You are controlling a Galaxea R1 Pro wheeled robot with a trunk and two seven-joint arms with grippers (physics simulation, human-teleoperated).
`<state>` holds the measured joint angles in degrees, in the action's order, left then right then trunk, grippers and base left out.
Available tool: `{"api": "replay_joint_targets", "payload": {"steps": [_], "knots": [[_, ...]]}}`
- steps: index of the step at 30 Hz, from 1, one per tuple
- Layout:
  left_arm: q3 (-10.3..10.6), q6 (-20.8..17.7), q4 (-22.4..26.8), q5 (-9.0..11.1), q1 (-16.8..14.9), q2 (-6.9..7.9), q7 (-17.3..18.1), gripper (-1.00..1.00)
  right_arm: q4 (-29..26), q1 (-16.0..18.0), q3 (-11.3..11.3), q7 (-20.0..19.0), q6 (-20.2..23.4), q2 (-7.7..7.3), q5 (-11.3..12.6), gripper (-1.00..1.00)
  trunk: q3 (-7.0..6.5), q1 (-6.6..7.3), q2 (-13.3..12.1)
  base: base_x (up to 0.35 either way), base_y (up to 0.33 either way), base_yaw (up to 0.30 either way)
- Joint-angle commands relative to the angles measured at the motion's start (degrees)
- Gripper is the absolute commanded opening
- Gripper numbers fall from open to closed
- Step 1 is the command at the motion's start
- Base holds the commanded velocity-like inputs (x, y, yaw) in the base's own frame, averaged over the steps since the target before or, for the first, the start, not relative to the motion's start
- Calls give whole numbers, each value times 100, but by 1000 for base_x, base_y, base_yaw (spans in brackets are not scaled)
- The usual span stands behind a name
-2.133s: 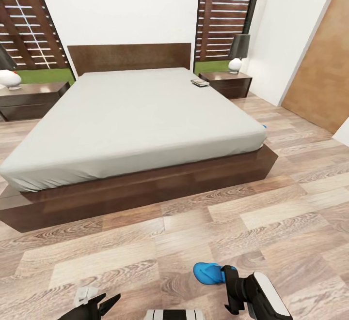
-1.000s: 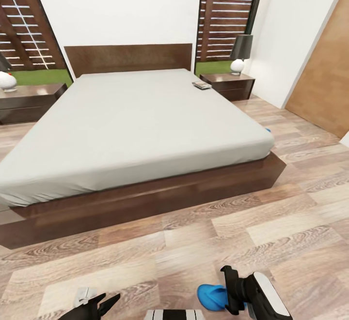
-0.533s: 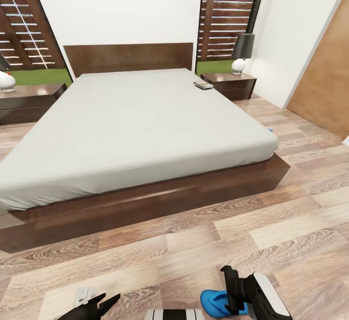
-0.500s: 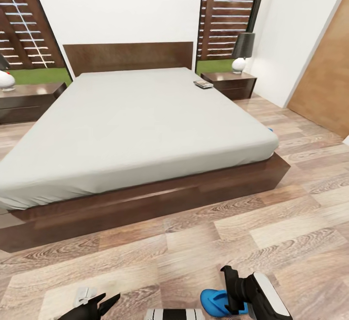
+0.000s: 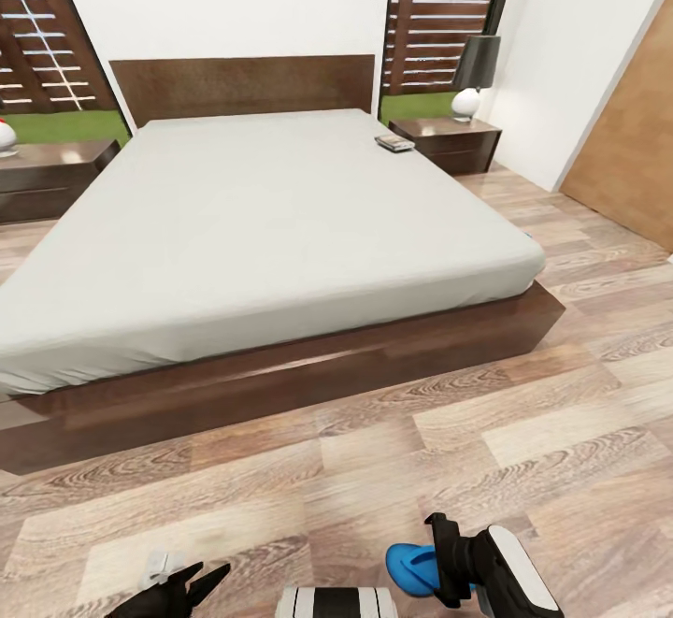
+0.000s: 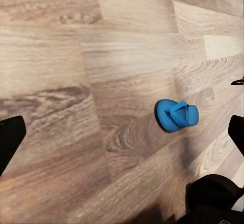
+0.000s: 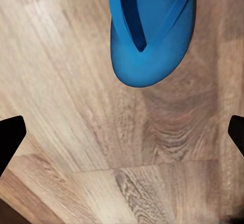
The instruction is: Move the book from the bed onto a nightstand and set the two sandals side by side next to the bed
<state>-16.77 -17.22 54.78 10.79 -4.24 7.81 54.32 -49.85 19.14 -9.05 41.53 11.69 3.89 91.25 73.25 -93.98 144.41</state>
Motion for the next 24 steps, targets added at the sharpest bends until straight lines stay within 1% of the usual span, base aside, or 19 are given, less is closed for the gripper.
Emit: {"api": "replay_joint_targets", "payload": {"steps": [1,2,3,4,5,6,8,9,12,17,24], "knots": [[-16,-76,113,113,-10,28,58,100,-7,2,-27,30,43,8,-1,100,4,1,2,0,0,0],[-23,-116,298,244,-28,63,125,100,-7,2,-27,30,43,11,-1,100,4,1,2,0,0,0],[-26,-278,628,531,-58,111,267,100,-7,2,-27,29,42,13,-1,100,4,1,2,0,0,0],[-27,-464,834,731,-71,139,366,100,-7,2,-27,28,39,14,-1,100,4,1,2,0,0,0],[-27,-571,929,820,-76,154,409,100,-7,2,-27,27,38,16,-1,100,4,1,2,0,0,0],[-27,-792,1104,961,-84,183,477,100,-7,2,-27,25,37,19,-1,100,4,1,2,0,0,0],[-28,-1163,1412,1119,-110,221,552,100,-7,2,-27,28,30,20,-1,100,4,1,2,0,0,0],[-28,-1289,1544,1163,-137,230,575,100,-7,2,-27,29,29,18,-1,100,4,1,2,0,0,0],[-22,-1460,1771,1222,-179,230,627,100,-6,2,-27,30,27,18,-1,100,4,1,2,0,0,0],[-8,-1531,1870,1240,-197,216,952,100,-7,2,-28,29,26,16,-1,100,4,1,2,0,0,0],[-19,-1538,1870,1241,-200,228,1059,100,-7,2,-32,31,26,15,-1,100,159,-17,11,0,0,0]]}}
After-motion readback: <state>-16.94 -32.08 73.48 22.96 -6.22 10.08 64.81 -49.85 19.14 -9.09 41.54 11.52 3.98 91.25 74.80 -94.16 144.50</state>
